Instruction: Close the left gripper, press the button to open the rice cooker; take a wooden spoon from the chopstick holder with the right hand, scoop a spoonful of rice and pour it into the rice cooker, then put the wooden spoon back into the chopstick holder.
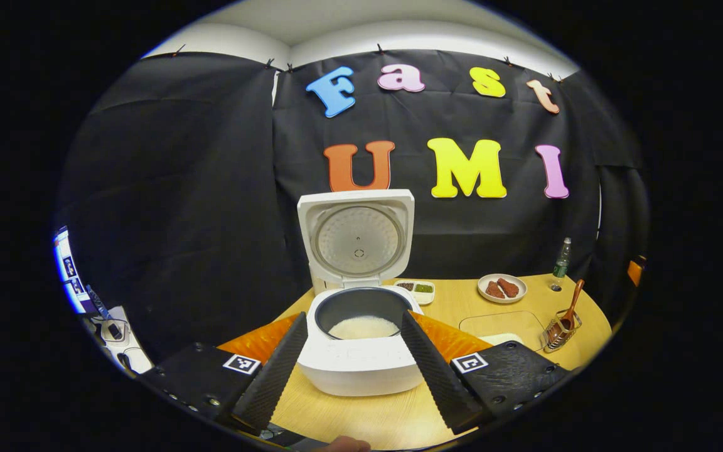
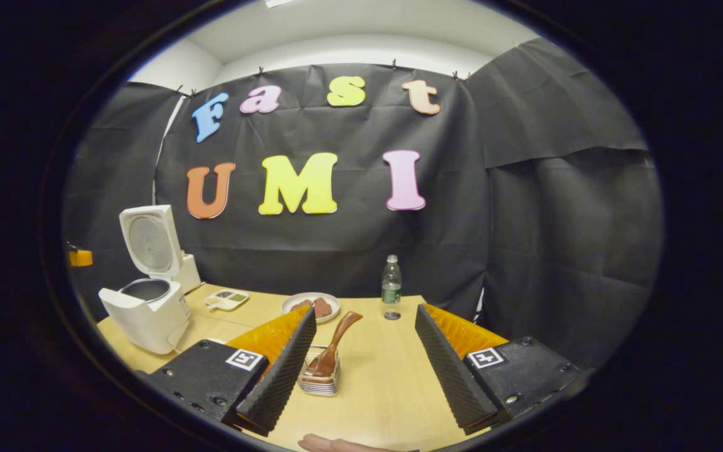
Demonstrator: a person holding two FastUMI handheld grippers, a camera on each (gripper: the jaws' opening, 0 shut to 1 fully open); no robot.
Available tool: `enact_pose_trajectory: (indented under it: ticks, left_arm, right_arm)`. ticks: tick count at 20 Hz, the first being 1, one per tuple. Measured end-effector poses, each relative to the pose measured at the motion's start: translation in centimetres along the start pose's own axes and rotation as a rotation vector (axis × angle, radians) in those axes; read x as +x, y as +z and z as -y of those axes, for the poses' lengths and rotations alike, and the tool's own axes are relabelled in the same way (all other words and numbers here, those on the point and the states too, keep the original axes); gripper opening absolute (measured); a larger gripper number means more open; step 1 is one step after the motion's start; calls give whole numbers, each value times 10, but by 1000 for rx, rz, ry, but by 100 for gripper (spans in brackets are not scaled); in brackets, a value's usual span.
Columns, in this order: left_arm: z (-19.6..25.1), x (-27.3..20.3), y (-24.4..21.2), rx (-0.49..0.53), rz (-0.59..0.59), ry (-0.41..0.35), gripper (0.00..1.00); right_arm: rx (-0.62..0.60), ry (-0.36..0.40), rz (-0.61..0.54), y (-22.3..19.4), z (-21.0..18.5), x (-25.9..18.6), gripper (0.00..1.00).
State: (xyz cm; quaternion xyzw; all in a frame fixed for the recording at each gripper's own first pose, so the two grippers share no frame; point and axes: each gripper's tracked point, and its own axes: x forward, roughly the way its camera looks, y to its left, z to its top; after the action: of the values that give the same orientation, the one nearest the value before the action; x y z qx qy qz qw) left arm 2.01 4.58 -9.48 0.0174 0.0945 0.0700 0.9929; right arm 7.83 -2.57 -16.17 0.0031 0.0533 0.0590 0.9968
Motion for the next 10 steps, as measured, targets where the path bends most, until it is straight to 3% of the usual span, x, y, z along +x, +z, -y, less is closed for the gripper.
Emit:
enact_pose_trajectory:
  ticks: [4,7,10]
  left_arm:
    - [6,-33,10,-28,77,-29,95]
    - [24,-58,10,-52,106,-103,95]
    - [23,-82,8,-40,136,-118,95]
  right_arm:
    - [5,12,-36,-20,-8,23,100]
    - [22,32,-63,-36,-15,47,100]
    - [55,104,-99,-57,-32,71,100]
